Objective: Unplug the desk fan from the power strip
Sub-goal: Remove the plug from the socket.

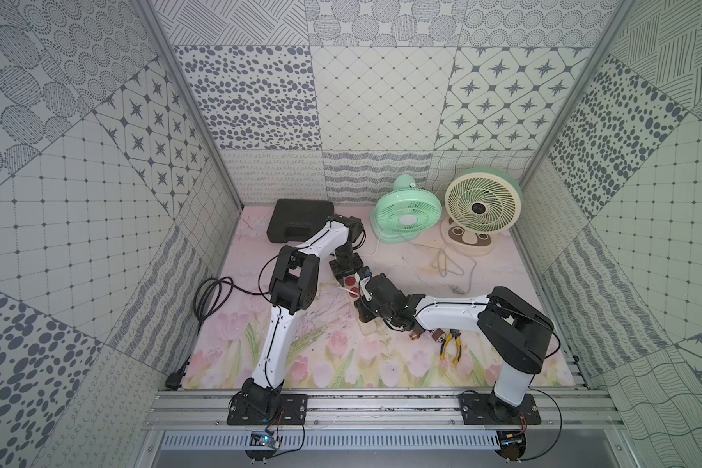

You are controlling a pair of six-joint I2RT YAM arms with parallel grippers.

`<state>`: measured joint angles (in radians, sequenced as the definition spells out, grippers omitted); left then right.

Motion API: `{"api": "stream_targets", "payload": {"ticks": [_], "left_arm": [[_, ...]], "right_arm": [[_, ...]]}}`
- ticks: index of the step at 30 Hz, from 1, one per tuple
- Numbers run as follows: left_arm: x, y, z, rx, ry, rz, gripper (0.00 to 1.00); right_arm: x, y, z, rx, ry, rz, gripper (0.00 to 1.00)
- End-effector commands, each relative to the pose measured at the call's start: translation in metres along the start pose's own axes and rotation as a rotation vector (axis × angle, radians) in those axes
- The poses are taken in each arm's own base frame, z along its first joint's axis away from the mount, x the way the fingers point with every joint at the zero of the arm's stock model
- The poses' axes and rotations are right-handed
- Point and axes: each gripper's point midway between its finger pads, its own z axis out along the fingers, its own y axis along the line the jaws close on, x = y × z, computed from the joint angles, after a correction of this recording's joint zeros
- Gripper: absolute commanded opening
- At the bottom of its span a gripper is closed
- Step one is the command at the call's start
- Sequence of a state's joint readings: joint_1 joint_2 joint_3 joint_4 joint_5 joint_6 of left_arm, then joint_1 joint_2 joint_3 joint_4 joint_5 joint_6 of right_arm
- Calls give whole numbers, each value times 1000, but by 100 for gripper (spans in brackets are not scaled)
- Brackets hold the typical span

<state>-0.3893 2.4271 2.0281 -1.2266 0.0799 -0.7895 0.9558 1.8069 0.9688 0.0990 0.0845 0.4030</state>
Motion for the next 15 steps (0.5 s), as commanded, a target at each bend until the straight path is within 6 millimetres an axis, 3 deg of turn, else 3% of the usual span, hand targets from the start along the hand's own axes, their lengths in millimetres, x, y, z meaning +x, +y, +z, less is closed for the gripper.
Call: {"api": "stream_targets", "payload": {"ticks": [1,15], "left_arm": [[0,69,35,-339,16,-100,0],[0,69,34,-340,14,-98,0]], "right_arm": [[-4,0,4,66,-16,-74,0],[2,28,8,194,-16,-342,0]]}}
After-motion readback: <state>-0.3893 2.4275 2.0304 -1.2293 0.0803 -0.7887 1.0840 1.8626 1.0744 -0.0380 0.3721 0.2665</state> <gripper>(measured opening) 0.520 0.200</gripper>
